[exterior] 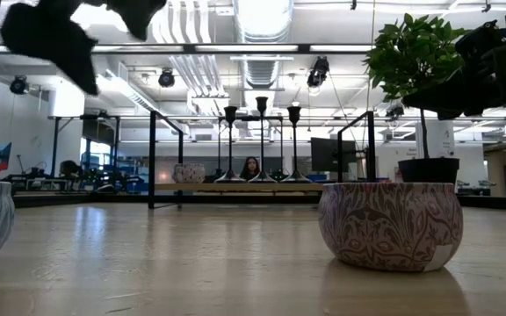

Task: Pick & Place candle stick holders
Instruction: Put the blue scented candle on the shelf

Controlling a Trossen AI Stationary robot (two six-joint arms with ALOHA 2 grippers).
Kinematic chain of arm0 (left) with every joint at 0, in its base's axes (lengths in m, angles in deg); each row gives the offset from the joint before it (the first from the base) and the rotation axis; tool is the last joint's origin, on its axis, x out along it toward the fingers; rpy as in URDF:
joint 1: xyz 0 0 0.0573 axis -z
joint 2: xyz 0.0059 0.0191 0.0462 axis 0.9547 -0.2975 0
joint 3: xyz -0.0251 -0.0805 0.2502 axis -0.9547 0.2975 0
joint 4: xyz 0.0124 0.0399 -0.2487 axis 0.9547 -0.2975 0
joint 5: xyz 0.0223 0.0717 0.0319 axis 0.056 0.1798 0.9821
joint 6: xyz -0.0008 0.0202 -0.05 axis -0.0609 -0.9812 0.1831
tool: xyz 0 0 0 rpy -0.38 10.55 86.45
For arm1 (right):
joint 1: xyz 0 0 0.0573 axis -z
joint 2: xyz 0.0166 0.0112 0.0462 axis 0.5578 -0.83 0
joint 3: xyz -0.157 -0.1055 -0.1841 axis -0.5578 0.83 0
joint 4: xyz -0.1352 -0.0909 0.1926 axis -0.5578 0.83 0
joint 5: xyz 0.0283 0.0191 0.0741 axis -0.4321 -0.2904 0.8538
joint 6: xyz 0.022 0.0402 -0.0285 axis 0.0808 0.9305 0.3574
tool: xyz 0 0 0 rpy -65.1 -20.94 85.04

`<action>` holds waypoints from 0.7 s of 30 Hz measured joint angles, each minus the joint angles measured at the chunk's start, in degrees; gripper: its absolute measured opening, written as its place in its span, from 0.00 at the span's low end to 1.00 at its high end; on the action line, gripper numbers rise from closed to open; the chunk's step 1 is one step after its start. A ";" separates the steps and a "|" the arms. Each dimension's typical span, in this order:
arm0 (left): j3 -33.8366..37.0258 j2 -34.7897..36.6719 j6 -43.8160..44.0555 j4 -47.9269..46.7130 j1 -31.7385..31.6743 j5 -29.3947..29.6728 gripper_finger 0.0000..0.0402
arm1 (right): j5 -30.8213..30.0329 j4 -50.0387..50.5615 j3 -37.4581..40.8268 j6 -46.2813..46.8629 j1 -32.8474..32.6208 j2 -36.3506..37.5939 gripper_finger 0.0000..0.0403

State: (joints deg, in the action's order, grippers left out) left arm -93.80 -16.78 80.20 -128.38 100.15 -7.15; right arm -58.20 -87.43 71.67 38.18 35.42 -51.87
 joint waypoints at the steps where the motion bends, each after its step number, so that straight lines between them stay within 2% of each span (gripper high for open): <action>1: 0.00 -0.98 0.93 -0.06 0.39 -1.45 0.89 | 0.00 0.01 0.02 0.00 0.02 0.00 0.02; 5: -0.02 -4.61 2.01 0.53 1.41 -5.84 0.89 | -0.02 0.02 0.02 0.00 0.00 0.00 0.02; 8: -2.61 -5.96 4.88 -0.03 1.98 -6.35 0.88 | 0.00 0.01 0.01 0.00 0.00 0.00 0.02; 12: -9.75 -8.72 8.53 -5.34 5.21 -2.45 0.88 | 0.00 0.00 0.02 0.00 0.02 0.00 0.02; 16: -19.86 -14.99 12.62 -17.91 7.99 -0.83 0.88 | 0.00 0.02 0.02 0.00 0.00 0.00 0.02; 18: -23.92 -18.09 12.28 -21.61 8.77 0.43 0.88 | 0.00 0.02 0.02 0.00 0.01 -0.02 0.02; 21: -26.78 -20.66 10.11 -22.31 9.51 1.23 0.88 | -0.02 0.00 0.02 0.00 0.02 -0.02 0.02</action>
State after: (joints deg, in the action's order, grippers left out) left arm -120.59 -37.44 90.31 -150.69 109.67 -5.92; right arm -58.22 -87.43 71.70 38.18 35.45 -51.89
